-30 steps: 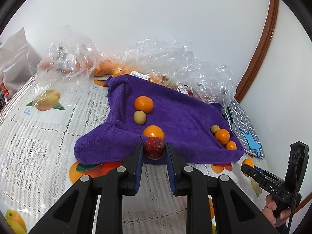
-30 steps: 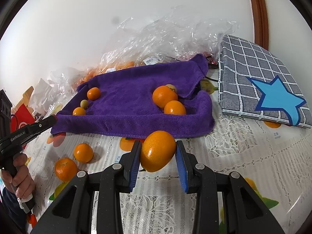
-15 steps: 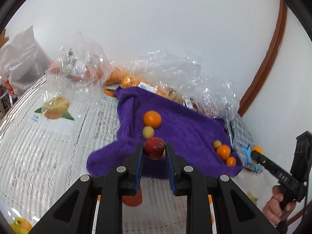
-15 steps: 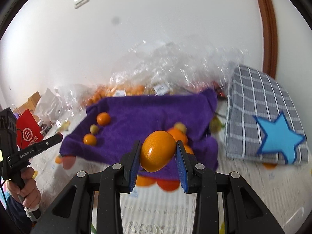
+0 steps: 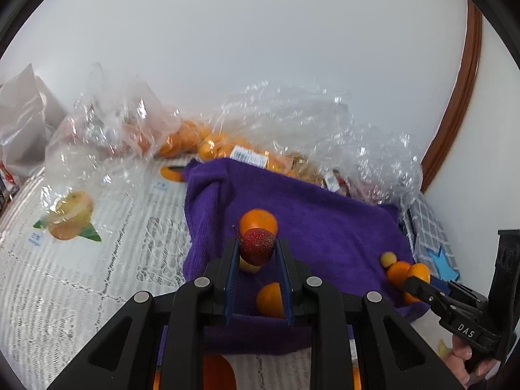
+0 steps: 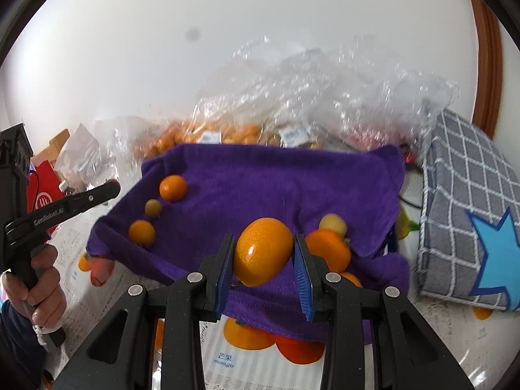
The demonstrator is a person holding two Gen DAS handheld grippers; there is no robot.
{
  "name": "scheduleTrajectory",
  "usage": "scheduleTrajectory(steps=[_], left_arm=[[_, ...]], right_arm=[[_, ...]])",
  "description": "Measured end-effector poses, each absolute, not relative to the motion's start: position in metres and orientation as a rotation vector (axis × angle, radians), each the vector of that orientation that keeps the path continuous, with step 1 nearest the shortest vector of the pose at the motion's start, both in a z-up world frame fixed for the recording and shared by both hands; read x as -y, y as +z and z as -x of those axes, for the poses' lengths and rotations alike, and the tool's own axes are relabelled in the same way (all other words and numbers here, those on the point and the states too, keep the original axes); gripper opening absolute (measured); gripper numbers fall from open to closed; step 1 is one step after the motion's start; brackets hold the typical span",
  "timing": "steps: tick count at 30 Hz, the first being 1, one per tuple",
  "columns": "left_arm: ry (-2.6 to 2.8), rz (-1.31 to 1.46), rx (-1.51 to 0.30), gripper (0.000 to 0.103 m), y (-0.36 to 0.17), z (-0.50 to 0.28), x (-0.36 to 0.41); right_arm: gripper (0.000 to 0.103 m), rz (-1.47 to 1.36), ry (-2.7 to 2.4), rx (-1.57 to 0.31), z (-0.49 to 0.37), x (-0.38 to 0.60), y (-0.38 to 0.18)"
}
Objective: Organize fruits
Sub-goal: 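Carry both fruits over the towel, opening the right tool then the left tool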
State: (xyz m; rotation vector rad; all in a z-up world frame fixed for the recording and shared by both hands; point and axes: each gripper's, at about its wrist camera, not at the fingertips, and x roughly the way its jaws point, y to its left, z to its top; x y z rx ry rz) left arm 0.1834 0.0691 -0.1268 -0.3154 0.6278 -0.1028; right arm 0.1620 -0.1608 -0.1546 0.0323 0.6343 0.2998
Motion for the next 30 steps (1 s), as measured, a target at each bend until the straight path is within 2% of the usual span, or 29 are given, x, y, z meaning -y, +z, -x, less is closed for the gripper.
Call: scheduleTrajectory(steps=[14, 30], left_arm=[[-0.119, 0.296, -0.684, 0.022, -0.142, -0.189, -0.062], [-0.099, 0.313, -0.715, 0.022, -0.148, -0.195, -0.067]], right_arm=[[0.035, -0.002, 0.304, -0.703, -0.174, 0.151, -0.18], [0.037, -0.018, 0.263, -0.682, -0.167, 0.156, -0.178]])
